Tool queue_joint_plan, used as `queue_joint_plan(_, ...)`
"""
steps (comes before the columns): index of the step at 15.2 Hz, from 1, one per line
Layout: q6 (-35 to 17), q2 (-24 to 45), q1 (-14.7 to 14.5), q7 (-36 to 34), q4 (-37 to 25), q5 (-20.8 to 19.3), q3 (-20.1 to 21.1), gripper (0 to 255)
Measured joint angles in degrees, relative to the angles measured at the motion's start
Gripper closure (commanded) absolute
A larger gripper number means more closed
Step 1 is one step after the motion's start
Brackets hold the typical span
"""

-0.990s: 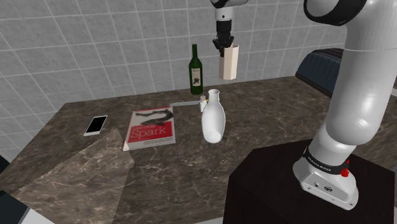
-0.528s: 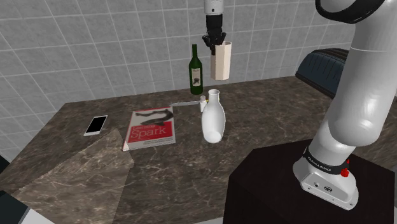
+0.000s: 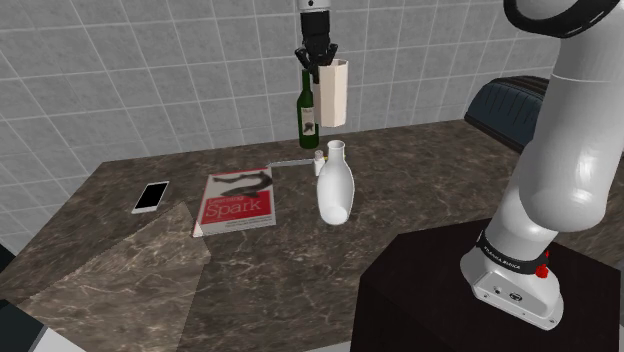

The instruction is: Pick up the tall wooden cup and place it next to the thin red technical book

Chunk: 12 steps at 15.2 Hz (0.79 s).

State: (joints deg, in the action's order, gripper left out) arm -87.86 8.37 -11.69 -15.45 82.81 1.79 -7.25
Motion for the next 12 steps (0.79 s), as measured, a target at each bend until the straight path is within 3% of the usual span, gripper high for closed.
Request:
queue_joint_plan(8, 7.65, 4.52, -5.52, -9.78, -12.40, 0.22, 3.95, 255)
queue_joint_plan(12, 6.29, 4.40, -6.50, -11.30, -10.91, 0.17, 4.53, 255)
